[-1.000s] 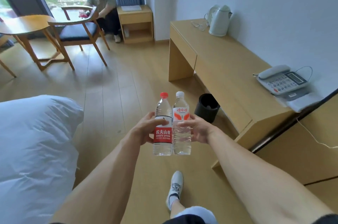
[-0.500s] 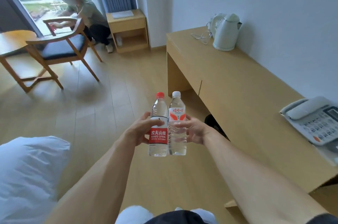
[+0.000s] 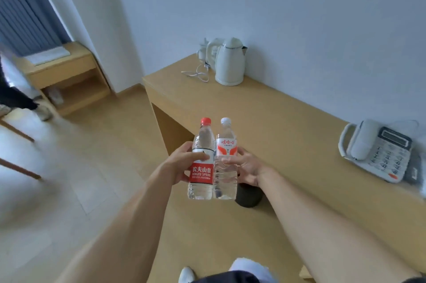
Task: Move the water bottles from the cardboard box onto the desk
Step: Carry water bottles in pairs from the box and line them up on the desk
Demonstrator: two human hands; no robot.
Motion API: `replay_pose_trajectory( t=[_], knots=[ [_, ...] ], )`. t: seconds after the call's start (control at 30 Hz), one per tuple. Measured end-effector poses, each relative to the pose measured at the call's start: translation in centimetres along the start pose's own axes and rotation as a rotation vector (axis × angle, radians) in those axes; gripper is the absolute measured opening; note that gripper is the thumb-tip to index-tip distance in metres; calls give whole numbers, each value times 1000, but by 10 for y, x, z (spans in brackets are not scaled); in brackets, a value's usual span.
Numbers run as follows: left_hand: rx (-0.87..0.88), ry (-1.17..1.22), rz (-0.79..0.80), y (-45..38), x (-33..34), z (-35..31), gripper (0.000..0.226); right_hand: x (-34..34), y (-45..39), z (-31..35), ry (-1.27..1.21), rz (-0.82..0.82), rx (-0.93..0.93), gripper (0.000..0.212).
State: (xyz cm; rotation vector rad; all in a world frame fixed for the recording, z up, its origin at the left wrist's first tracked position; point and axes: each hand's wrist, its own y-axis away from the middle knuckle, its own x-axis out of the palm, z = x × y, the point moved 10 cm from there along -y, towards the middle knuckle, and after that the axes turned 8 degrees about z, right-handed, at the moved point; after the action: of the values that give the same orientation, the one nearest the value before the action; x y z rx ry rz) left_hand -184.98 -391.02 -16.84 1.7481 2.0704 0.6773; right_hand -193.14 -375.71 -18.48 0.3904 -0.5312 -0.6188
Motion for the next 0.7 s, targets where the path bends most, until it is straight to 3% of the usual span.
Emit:
replay_pose_trajectory(
  t=[0.23,0.37,0.7],
  knots=[
    [38,-95,228,-83,17,-83,55,-49,-8,59,-100,-242,-134,47],
    [89,-147,325,-131,42,-119,52,-90,-11,86,-110,-359,-197,57],
    [174,-170,413,-238,79,-194,57,-181,-58,156,-119,-446,-310,64]
  ],
)
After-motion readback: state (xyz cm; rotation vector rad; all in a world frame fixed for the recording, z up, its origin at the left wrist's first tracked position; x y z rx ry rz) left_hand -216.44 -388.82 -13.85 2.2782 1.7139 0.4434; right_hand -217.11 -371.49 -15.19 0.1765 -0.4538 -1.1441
